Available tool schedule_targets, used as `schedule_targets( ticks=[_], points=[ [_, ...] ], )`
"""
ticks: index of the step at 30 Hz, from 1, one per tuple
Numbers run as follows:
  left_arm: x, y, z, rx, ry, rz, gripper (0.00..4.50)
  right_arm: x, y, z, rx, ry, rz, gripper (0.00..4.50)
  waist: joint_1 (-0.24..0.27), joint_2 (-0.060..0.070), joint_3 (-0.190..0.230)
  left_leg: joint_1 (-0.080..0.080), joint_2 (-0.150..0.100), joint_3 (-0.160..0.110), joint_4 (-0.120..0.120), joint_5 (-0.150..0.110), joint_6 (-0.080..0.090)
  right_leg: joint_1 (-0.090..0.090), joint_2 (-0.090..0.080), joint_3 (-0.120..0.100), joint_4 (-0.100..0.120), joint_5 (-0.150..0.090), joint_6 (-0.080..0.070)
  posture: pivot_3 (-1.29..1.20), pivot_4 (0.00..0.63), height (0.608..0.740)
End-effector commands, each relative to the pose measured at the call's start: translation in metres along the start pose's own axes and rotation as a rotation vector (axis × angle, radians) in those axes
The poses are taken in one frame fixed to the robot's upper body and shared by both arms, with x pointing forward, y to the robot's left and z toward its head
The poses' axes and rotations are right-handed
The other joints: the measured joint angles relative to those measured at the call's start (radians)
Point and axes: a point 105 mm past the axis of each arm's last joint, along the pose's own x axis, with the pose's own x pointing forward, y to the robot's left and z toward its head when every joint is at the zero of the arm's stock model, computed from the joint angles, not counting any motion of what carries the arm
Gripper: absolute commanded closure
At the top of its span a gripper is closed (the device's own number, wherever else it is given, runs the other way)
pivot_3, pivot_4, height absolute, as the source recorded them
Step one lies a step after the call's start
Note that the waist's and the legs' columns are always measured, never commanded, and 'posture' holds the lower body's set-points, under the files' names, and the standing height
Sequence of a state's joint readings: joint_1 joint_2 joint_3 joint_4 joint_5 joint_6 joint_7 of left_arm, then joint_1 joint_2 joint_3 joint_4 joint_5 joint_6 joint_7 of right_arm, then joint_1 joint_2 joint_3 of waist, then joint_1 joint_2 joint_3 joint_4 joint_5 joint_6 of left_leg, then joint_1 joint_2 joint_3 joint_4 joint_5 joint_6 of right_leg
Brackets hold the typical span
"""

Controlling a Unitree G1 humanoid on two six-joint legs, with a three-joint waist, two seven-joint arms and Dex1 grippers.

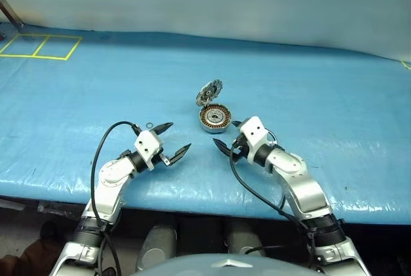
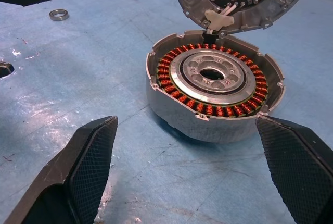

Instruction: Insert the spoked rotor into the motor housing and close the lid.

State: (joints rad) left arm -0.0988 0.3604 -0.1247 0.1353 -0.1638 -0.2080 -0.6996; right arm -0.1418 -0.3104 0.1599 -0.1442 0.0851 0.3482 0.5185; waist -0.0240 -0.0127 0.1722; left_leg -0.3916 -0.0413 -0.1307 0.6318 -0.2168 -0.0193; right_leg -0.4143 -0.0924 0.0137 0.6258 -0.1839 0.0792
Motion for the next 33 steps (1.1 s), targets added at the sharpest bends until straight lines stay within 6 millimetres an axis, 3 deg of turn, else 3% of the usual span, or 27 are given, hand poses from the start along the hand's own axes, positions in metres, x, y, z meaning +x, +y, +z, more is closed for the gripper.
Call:
schedule_targets(
  ticks=[1, 33],
  points=[
    [0.0004, 0.0099, 0.0175, 0.040, -0.057, 0.020, 0.00, 0.0010, -0.0010, 0.0159, -0.015, -0.061, 0.000, 0.02, 0.000, 0.000, 0.000, 0.000, 0.000, 0.000, 0.000, 0.000, 0.000, 0.000, 0.000, 0.000, 0.000, 0.000, 0.000, 0.00, 0.150, 0.740],
    [-0.0031, 0.0145, 0.0267, 0.008, -0.097, 0.024, 0.00, -0.0039, -0.0071, 0.0224, 0.007, -0.078, 0.007, 0.02, 0.000, 0.000, 0.000, 0.000, 0.000, 0.000, 0.000, 0.000, 0.000, 0.000, 0.000, 0.000, 0.000, 0.000, 0.000, 0.00, 0.150, 0.740]
  ],
)
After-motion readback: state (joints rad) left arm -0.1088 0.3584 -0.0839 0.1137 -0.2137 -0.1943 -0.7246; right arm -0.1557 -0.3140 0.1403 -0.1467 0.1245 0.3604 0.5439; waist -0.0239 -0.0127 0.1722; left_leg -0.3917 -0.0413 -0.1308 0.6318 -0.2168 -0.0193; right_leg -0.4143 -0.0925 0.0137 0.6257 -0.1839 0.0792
